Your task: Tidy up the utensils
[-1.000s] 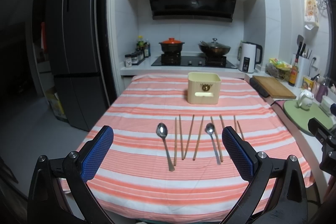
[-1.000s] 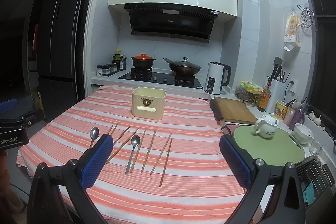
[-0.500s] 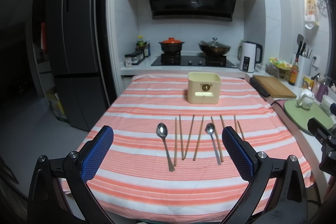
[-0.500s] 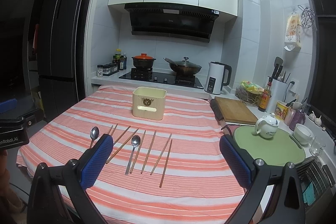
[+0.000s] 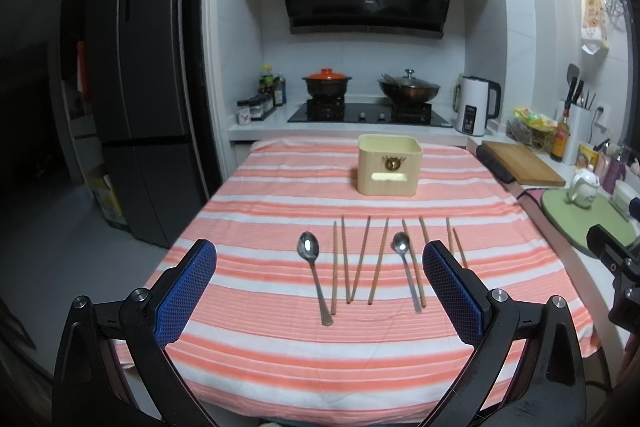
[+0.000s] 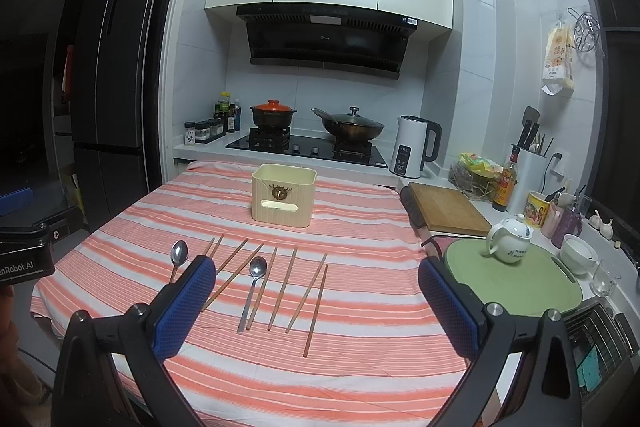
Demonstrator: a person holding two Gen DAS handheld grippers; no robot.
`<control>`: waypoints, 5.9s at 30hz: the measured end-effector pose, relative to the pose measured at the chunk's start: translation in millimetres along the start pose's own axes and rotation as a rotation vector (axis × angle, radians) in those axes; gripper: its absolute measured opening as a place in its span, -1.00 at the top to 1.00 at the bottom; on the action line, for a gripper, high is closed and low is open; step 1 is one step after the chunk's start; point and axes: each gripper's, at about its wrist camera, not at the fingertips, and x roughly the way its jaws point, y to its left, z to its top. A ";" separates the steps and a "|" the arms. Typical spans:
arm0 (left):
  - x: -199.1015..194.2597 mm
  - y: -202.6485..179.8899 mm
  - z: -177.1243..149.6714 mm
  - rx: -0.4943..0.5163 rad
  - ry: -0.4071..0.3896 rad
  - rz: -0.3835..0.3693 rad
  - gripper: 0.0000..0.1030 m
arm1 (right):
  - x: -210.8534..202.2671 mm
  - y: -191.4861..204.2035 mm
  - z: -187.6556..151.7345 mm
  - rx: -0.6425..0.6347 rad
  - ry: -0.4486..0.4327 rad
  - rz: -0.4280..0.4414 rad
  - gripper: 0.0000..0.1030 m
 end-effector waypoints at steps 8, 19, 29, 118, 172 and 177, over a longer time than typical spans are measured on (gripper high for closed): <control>4.4 1.8 1.0 -0.004 0.006 0.004 -0.99 | 2.0 -1.8 -0.6 0.003 0.002 0.001 -1.00; 46.2 32.3 -15.1 -0.043 0.080 0.031 -0.99 | 23.2 -14.9 -8.2 0.029 0.034 -0.009 -1.00; 117.2 36.0 -64.4 -0.052 0.230 -0.010 -0.99 | 69.1 -24.6 -35.2 0.016 0.087 -0.043 -1.00; 361.8 51.8 -80.7 0.026 0.551 -0.037 -0.99 | 372.4 101.2 -86.3 0.000 0.532 0.257 0.08; 211.3 32.9 11.3 -0.065 0.178 -0.302 0.20 | 245.9 59.8 -11.9 0.112 0.176 0.345 0.30; 207.8 32.5 20.8 -0.086 0.173 -0.332 0.21 | 235.4 57.4 -0.7 0.105 0.149 0.352 0.30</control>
